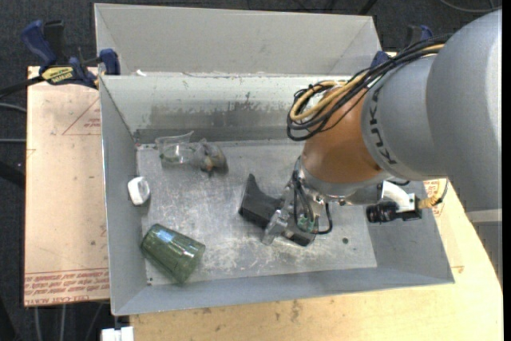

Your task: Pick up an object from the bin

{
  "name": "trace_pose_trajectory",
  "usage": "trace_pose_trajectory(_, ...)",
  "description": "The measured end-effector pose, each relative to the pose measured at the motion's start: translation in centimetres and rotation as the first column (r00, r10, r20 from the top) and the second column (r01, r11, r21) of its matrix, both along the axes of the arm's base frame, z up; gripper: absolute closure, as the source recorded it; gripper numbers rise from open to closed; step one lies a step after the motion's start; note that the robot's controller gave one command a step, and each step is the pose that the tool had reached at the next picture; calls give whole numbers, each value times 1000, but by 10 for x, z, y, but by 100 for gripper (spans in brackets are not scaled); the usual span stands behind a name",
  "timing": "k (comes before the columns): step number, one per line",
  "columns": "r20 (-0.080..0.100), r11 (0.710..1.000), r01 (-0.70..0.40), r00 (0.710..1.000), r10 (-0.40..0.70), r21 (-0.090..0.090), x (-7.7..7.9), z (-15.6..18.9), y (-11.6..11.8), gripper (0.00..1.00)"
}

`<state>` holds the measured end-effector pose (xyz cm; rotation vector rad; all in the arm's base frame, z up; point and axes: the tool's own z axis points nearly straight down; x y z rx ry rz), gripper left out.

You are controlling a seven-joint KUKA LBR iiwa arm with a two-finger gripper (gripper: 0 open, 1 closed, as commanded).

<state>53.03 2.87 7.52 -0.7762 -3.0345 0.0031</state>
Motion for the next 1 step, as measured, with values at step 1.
trace_pose_trajectory(1,0,1000,0,1000,0,0,0,0,0,100)
